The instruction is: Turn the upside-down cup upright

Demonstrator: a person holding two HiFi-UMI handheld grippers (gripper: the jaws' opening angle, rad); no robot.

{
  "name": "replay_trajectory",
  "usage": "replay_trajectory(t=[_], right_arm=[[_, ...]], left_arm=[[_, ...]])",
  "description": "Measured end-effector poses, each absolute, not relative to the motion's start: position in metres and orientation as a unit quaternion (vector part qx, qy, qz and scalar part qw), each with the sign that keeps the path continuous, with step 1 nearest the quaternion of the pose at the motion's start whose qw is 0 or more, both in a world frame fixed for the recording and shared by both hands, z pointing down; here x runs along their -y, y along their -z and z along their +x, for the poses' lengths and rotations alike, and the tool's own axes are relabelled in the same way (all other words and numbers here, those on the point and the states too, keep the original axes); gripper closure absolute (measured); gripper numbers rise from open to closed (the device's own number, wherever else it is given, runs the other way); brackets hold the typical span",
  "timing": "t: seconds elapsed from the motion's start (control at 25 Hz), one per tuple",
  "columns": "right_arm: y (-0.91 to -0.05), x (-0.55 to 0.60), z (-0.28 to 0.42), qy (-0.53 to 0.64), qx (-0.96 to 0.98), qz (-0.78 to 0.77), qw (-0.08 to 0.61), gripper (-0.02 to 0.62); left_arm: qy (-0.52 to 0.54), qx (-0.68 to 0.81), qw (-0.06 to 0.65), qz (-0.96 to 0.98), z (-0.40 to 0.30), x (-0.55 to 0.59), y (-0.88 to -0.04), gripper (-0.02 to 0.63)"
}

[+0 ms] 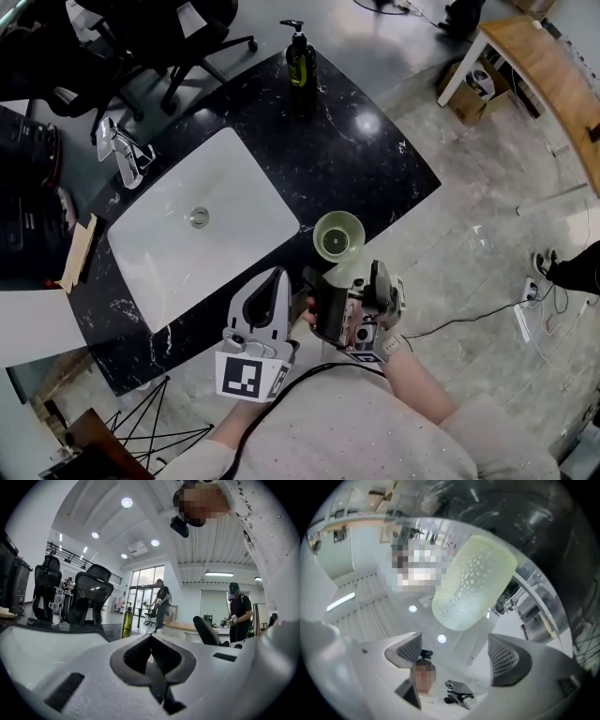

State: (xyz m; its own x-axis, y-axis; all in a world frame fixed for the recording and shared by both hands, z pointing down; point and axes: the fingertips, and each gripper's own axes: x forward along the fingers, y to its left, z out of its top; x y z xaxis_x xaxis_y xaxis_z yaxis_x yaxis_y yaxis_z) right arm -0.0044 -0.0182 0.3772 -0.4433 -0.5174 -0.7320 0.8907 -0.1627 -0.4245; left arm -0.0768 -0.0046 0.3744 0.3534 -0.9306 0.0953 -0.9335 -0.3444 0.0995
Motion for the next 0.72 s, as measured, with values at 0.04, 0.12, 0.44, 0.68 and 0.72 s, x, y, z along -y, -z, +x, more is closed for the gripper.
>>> replay_trajectory(t=[0.04, 0.12, 0.44, 0.68, 0.72], right_arm=[[-0.372, 0.013, -0.006, 0.727, -0.466, 0.202, 0.462, 0.178], [-0.366, 0.005, -0.01, 0.713, -0.544, 0.155, 0.413, 0.179], [-0.365, -0.027, -0.003, 0.544, -0.822, -0.049, 0.162, 0.563], [-0.378, -0.031, -0.008, 0.289, -0.936, -0.202, -0.015, 0.588], [-0.377, -0.03, -0.008, 0.273, -0.937, -0.218, -0.014, 0.588]], left_arm=[[-0.008, 0.57, 0.069, 0.819, -0.077, 0.004, -0.375, 0.598], [-0.003, 0.57, 0.067, 0.819, -0.076, 0.003, -0.373, 0.598], [0.017, 0.554, 0.054, 0.83, -0.061, 0.0, -0.361, 0.598], [0.03, 0.537, 0.06, 0.841, -0.041, -0.001, -0.361, 0.598], [0.03, 0.533, 0.059, 0.843, -0.039, -0.002, -0.362, 0.598]])
